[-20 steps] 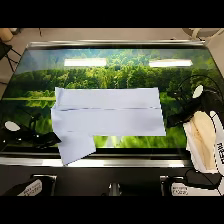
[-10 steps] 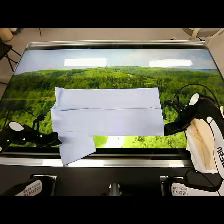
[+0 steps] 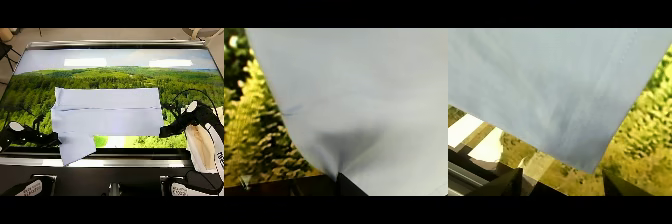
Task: Fold the shirts.
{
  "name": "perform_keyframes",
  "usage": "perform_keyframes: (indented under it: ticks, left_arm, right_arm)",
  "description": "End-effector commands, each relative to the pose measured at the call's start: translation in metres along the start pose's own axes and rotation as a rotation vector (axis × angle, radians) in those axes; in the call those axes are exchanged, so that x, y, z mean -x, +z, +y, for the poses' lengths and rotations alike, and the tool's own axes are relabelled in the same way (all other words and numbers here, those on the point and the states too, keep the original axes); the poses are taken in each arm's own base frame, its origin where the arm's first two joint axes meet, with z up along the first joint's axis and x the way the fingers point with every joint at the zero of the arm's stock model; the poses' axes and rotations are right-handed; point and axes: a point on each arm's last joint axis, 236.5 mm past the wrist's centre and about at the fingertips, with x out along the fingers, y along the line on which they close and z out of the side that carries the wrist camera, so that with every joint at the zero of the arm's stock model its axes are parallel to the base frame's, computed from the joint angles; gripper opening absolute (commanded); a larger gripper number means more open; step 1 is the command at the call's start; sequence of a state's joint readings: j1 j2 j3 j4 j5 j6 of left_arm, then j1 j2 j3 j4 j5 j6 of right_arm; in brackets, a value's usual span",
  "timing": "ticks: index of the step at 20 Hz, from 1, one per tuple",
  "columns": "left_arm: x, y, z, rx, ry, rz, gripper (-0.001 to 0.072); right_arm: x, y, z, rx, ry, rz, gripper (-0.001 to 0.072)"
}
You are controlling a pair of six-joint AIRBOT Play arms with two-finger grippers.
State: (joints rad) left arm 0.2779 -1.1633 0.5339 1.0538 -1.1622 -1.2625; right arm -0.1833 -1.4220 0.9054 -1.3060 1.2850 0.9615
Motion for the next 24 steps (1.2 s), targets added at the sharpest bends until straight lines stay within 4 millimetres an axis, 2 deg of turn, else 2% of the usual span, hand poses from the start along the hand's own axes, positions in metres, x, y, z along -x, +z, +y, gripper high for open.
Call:
perform_keyframes:
  ticks: [1,5,8,9,10,11,13,15,19,21,24]
  left_arm:
    - [0.000,-0.002,-0.001,0.001,-0.003,0.006,0.0021]
    - [0.000,-0.002,-0.001,0.001,-0.003,0.008,0.0021]
    - [0.000,-0.002,-0.001,0.001,-0.003,0.008,0.0021]
    - [0.000,-0.002,-0.001,0.001,-0.003,0.007,0.0021]
    - [0.000,-0.002,-0.001,0.001,-0.003,0.007,0.0021]
    - [0.000,-0.002,-0.001,0.000,-0.003,0.007,0.0021]
    - [0.003,0.002,-0.002,-0.018,-0.002,-0.005,0.0021]
    - [0.018,0.019,-0.008,-0.058,0.004,-0.064,0.0020]
    - [0.084,0.064,-0.041,-0.171,0.009,-0.248,0.0019]
    - [0.109,0.085,-0.052,-0.188,0.014,-0.321,0.0018]
    - [0.138,0.126,-0.062,-0.217,0.029,-0.429,0.0018]
  right_arm:
    - [-0.001,0.015,0.000,-0.046,0.000,-0.065,0.0523]
    - [-0.001,0.025,0.003,-0.098,0.021,-0.105,0.0385]
    - [-0.008,0.019,0.006,-0.103,0.044,-0.066,0.0357]
    - [-0.011,0.015,0.006,-0.104,0.051,-0.046,0.0239]
    - [-0.013,0.013,0.004,-0.102,0.044,-0.035,0.0060]
    - [-0.012,0.013,0.001,-0.098,0.031,-0.038,0.0027]
    - [-0.007,0.016,-0.004,-0.074,0.004,-0.051,0.0026]
    - [0.008,0.028,-0.007,-0.017,-0.025,-0.093,0.0025]
    - [0.062,0.060,-0.008,0.055,-0.084,-0.202,0.0022]
    - [0.083,0.078,-0.011,0.102,-0.142,-0.247,0.0021]
    - [0.109,0.129,-0.017,0.174,-0.261,-0.346,0.0021]
